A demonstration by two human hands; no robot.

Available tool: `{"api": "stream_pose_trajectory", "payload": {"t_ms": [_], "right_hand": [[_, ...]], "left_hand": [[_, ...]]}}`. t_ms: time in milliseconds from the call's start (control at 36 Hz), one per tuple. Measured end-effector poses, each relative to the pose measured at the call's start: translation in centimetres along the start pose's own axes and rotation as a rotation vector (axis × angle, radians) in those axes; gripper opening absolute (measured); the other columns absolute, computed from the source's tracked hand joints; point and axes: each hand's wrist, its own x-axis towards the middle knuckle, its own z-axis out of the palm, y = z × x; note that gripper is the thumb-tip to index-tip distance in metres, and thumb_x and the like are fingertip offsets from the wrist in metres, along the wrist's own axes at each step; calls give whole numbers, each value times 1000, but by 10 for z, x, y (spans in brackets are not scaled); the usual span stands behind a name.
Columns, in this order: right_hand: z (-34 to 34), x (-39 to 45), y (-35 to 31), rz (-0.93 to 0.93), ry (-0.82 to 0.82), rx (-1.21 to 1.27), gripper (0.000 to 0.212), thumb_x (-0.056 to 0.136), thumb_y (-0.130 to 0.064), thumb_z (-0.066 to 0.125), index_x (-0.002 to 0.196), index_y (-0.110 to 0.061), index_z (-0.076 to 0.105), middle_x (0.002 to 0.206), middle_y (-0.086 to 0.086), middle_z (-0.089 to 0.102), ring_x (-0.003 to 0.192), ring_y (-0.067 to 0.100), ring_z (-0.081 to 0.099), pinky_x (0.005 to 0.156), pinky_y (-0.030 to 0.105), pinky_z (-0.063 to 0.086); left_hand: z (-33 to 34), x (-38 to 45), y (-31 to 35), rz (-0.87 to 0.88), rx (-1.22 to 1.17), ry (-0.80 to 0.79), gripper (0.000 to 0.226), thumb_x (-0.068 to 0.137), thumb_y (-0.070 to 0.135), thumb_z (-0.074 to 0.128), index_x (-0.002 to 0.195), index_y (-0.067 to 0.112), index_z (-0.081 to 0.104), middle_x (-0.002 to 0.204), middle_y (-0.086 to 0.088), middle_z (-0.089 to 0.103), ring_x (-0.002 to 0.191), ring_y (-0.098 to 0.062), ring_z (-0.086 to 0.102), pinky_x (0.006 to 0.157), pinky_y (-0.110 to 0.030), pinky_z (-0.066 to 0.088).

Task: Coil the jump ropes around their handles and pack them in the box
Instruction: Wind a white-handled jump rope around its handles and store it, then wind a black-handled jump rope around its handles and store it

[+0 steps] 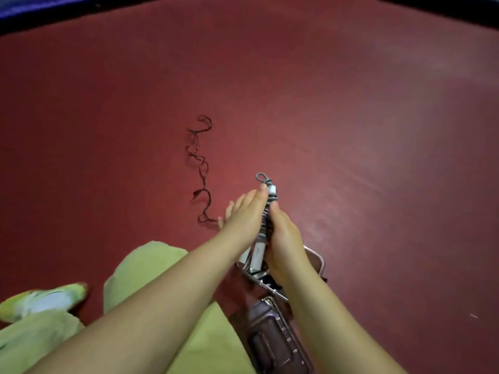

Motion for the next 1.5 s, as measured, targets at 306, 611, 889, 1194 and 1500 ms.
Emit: {"api": "stream_pose_trajectory", "payload": {"t_ms": [306, 611, 889, 1194, 1500], "right_hand": [[-153, 80, 104, 206, 520, -420, 36, 96, -30, 54, 120, -4, 53, 104, 8, 65, 86, 15, 64, 78, 25, 54], [-190, 103, 170, 366, 674, -572, 45, 91, -35, 61, 125, -8, 49, 118, 9, 62, 108, 24, 60, 101, 44, 45], [-175, 141, 206, 441, 571, -645, 44, 98, -33, 51, 133, -7, 46, 129, 9, 58, 113, 24, 57, 104, 39, 42], [-122, 125, 207, 236, 612, -570, 43, 100, -39, 41, 136, -17, 47, 130, -5, 50, 119, 10, 46, 99, 27, 33], [-12, 213, 223, 105, 270, -546, 49, 77, -69, 38, 105, -34, 57, 120, 2, 62, 118, 18, 55, 105, 37, 40]], "left_hand": [[77, 58, -106, -220, 383, -290, 65, 96, 62, 26, 151, 27, 26, 159, 2, 22, 148, -21, 8, 120, -41, 5], [85, 105, -151, -301, 551, -508, 65, 94, 67, 17, 148, 36, 32, 158, 2, 25, 147, -27, 9, 118, -46, 8], [66, 123, -188, -362, 527, -509, 64, 94, 66, 17, 149, 35, 30, 158, 1, 25, 147, -27, 9, 118, -46, 8], [22, 151, -202, -327, 531, -465, 61, 96, 62, 19, 150, 35, 26, 159, 3, 24, 148, -23, 8, 119, -43, 8], [-96, 229, -216, -232, 457, -407, 51, 101, 52, 17, 150, 38, 23, 159, 16, 15, 148, -11, -1, 117, -35, 0]]}}
